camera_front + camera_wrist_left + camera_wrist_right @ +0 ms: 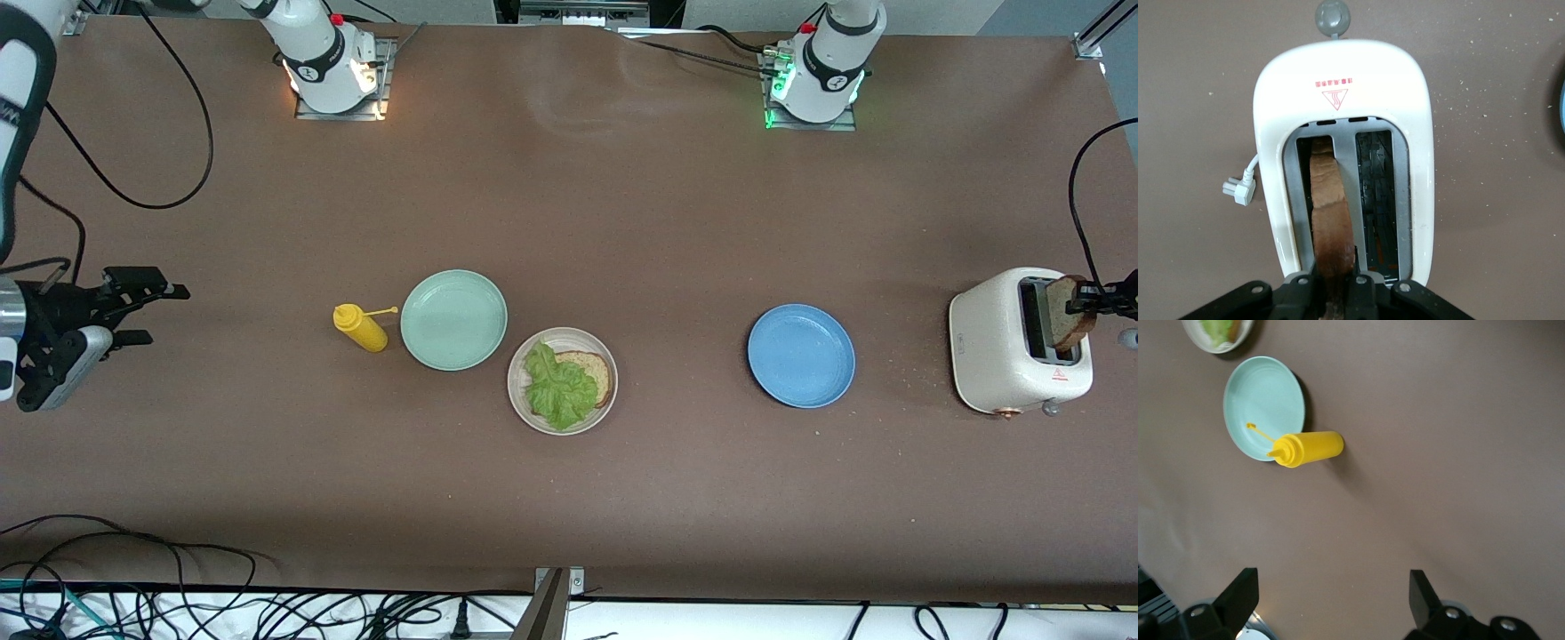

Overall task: Make sandwich on beige plate with both arms
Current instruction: 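Grasp the bread slice in the toaster with the left gripper and lift it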

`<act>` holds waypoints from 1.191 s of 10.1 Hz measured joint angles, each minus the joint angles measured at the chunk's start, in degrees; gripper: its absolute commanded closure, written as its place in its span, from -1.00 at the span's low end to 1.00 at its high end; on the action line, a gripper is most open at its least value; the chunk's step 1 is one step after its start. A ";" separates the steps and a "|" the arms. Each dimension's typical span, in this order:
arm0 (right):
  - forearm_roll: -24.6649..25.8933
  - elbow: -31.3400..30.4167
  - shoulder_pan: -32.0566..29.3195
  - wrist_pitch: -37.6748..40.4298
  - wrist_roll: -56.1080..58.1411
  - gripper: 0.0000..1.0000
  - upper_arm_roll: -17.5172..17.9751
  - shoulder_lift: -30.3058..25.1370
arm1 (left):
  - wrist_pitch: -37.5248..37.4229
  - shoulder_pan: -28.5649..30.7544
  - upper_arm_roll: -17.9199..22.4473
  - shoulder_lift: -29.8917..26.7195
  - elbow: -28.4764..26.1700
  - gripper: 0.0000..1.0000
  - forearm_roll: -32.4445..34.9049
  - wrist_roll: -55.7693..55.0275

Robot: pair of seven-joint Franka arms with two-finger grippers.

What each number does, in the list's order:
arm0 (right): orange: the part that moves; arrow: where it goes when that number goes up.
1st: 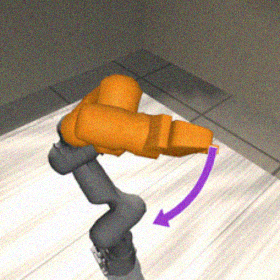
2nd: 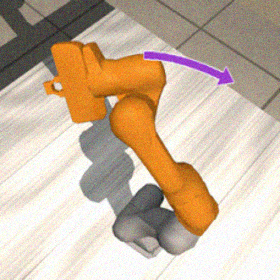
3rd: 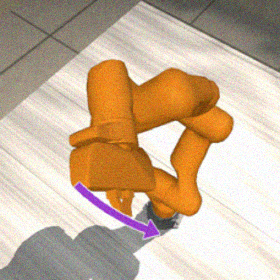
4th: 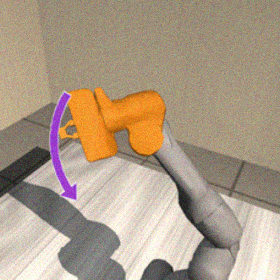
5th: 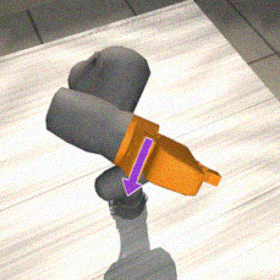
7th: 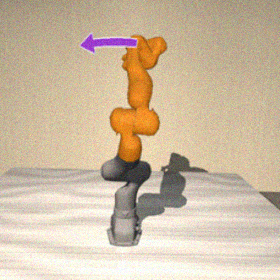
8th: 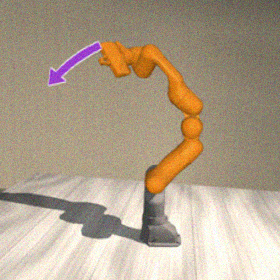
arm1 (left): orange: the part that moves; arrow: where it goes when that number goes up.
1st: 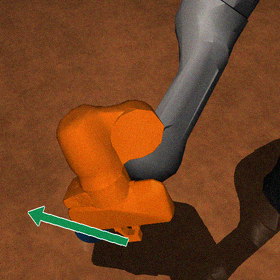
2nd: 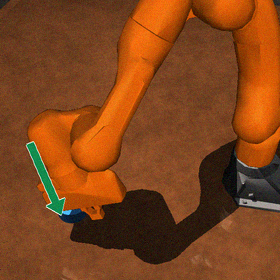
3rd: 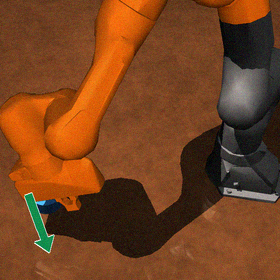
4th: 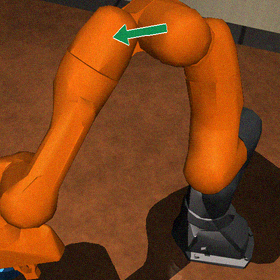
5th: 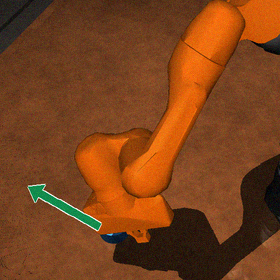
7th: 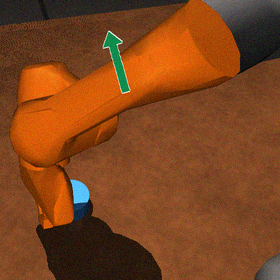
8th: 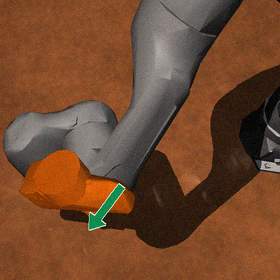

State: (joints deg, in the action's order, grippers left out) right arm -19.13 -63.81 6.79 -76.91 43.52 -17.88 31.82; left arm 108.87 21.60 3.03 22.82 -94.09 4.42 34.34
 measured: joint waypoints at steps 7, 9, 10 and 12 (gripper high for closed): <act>17.86 -30.10 -2.92 -17.02 -32.68 -1.00 12.78 -25.24 | -15.97 -3.46 -2.56 -0.91 15.46 1.00 -1.81 5.51; 18.09 -34.88 -5.48 -21.74 -34.04 -1.00 13.12 -31.78 | -20.97 -4.43 -3.15 -0.98 17.68 1.00 -9.01 5.48; 19.59 -35.64 -5.84 -21.96 -34.19 -1.00 13.17 -33.82 | -22.58 -4.90 -3.28 -0.78 17.60 1.00 -13.02 5.19; 21.79 -36.50 -6.60 -21.43 -34.39 -1.00 13.47 -35.40 | -25.47 -7.87 -3.34 1.16 17.13 1.00 -23.20 -0.22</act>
State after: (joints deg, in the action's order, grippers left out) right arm 2.66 -100.31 0.19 -98.33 9.13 -4.40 -3.59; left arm 83.40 13.73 -0.31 23.98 -76.96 -18.78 34.12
